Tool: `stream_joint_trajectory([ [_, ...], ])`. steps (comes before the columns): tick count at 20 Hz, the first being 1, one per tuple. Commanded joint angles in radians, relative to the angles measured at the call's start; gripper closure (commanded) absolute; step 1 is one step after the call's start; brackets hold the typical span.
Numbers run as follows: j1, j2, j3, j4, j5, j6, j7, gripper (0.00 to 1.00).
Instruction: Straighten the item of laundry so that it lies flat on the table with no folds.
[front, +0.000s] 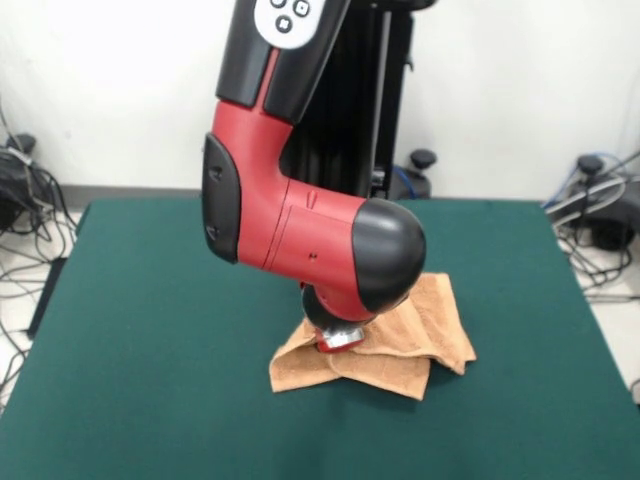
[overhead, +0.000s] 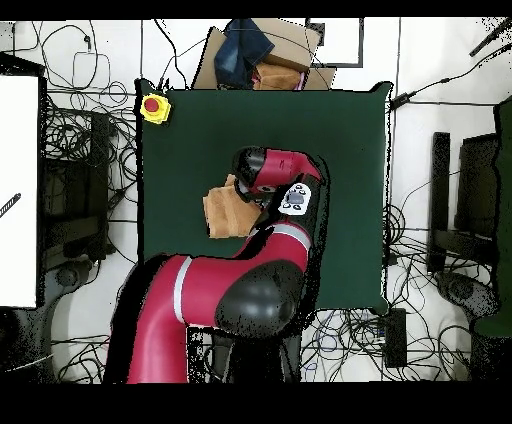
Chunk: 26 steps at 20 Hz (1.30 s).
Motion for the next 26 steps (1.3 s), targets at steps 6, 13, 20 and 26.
stream_joint_trajectory([
  [6, -0.004, 0.092, 0.075, 0.067, -0.053, 0.084, -0.052, 0.00],
  [13, 0.012, 0.090, 0.050, 0.072, -0.054, 0.119, -0.016, 0.00],
  [20, 0.019, 0.107, 0.033, 0.039, -0.059, 0.200, -0.004, 1.00],
  [26, 0.017, 0.106, 0.035, 0.030, -0.066, 0.221, -0.004, 1.00],
])
